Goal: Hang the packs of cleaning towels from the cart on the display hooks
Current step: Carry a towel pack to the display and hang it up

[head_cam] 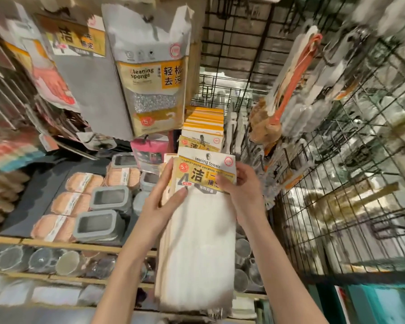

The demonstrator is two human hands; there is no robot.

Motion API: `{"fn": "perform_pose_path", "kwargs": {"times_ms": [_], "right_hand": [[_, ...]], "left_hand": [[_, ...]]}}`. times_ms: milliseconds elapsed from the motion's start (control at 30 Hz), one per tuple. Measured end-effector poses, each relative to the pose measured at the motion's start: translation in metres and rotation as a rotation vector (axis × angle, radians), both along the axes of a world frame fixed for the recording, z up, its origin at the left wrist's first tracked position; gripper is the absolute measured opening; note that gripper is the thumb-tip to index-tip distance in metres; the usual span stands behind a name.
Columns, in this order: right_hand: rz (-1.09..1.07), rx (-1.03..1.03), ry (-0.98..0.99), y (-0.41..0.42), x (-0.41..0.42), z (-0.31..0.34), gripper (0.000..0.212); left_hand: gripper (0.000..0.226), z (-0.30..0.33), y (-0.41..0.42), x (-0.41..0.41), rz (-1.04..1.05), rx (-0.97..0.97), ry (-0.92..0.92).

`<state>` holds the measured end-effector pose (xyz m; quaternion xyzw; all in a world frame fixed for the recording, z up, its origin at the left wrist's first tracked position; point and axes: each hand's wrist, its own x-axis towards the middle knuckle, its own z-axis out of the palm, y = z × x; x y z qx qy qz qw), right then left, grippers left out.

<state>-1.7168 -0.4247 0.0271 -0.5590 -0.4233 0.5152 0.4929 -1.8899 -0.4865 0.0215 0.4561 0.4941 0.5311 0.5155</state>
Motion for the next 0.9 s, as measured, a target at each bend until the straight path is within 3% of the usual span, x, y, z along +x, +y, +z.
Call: {"fn": "perform_pose_path", "kwargs": {"times_ms": [167, 367, 900], "right_hand": [[0.030, -0.028, 0.121, 0.020, -0.018, 0.007, 0.034], [0.040, -0.093, 0.081, 0.036, -0.032, 0.003, 0.033], [0.029, -0.137, 0.024, 0.050, -0.033, -0.011, 0.029]], "left_hand": [[0.053, -0.007, 0.020, -0.016, 0.106, -0.014, -0.081], [0.047, -0.017, 0.032, -0.031, 0.209, -0.129, -0.063], [0.038, -0.024, 0.050, -0.039, 0.203, -0.164, 0.071]]}}
